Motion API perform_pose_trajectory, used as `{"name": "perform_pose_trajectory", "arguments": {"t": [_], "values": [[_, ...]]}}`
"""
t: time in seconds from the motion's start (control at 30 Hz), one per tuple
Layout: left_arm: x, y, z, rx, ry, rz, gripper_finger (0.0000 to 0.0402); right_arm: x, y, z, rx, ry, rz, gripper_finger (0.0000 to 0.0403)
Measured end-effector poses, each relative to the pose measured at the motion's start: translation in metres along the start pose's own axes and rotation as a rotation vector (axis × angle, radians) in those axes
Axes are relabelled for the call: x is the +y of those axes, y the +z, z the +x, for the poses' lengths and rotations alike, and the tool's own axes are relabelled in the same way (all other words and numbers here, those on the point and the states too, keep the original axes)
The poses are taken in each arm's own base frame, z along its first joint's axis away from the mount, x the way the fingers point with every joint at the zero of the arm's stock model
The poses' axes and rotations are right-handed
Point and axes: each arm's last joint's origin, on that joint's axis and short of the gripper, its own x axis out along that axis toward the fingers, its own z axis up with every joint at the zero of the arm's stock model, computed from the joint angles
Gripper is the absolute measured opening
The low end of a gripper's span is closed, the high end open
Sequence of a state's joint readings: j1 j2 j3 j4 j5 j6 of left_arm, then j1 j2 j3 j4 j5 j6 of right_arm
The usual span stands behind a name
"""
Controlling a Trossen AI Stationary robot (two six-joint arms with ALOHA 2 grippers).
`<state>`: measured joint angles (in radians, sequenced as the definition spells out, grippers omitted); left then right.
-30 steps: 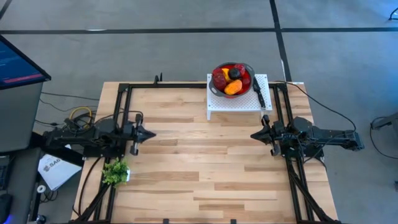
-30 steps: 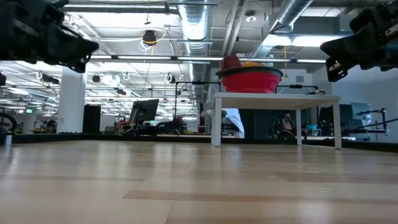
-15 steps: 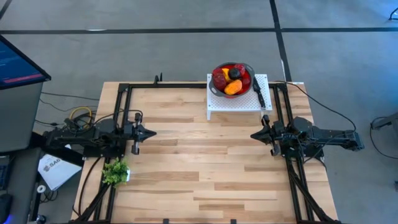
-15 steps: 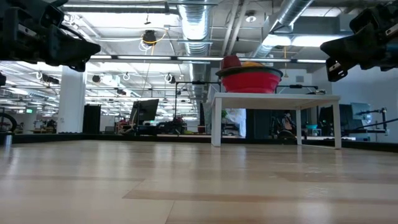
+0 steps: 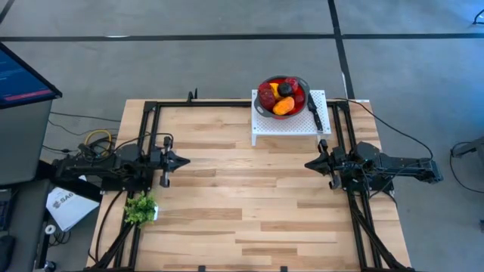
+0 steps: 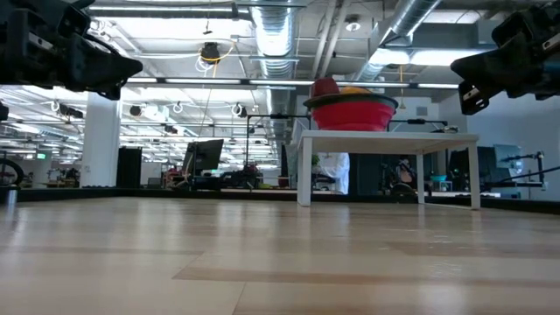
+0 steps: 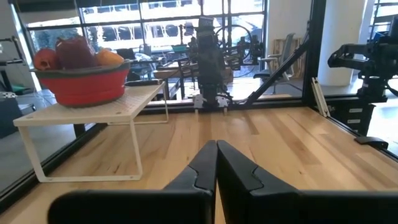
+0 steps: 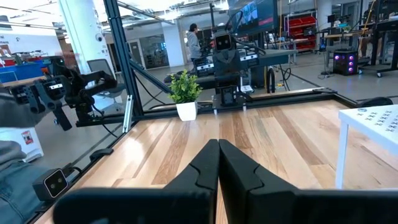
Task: Pick & Place Fruit
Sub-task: Return to Home Position
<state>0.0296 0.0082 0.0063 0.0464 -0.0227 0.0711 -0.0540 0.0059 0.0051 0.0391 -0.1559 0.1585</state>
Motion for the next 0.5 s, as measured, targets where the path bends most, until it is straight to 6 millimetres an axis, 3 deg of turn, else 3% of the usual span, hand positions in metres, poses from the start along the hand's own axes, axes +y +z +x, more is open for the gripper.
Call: {"name": "perform_pose_trajectory", "arguments": {"t": [0.5], "values": [[-0.0002,-0.0017,0.0018,0.023,-0.002,0.0,0.0002,0.0,0.0,0.0,0.0,0.0,0.0,0.0004]]}}
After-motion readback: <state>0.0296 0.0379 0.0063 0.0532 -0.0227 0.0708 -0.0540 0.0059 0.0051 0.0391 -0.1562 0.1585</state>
